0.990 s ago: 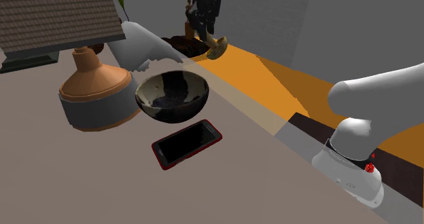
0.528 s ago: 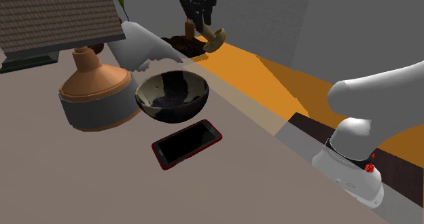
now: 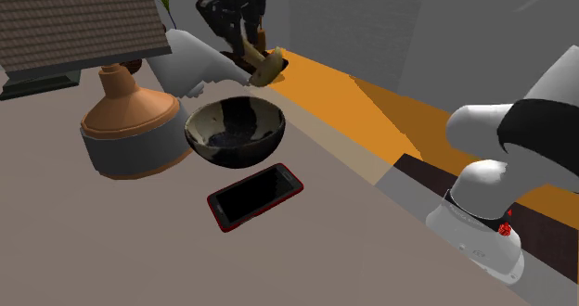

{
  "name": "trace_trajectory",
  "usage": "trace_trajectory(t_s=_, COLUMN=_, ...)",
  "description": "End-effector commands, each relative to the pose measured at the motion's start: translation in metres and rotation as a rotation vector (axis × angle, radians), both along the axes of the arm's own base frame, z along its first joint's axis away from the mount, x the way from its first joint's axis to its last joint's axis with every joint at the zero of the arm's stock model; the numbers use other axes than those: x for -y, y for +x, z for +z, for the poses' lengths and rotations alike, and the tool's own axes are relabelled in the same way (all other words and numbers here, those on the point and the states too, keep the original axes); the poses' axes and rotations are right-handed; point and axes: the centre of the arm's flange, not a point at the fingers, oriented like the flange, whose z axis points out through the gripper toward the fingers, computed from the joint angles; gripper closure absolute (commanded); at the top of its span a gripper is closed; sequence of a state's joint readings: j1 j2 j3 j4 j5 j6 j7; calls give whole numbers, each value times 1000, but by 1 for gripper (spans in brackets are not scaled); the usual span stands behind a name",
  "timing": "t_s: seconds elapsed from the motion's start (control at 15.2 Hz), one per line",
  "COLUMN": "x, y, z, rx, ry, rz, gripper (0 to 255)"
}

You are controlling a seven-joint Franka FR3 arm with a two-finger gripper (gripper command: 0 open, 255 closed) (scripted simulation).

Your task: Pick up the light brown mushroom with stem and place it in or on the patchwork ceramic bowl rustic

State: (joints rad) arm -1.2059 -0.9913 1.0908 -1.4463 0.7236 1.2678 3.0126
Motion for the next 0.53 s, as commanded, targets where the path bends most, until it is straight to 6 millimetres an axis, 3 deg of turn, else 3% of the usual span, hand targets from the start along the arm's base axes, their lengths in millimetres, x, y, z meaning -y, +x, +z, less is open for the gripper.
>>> trace_trajectory(t_s=0.0, x=-27, y=-4, z=0, rx=-4, ry=1, rz=0, gripper=255)
trace_trajectory(t_s=0.13, x=-53, y=-10, z=0, rx=-4, ry=1, rz=0, gripper=255)
trace_trajectory(t_s=0.46, x=-53, y=-10, z=-26, rx=-4, ry=1, rz=-1, gripper=255)
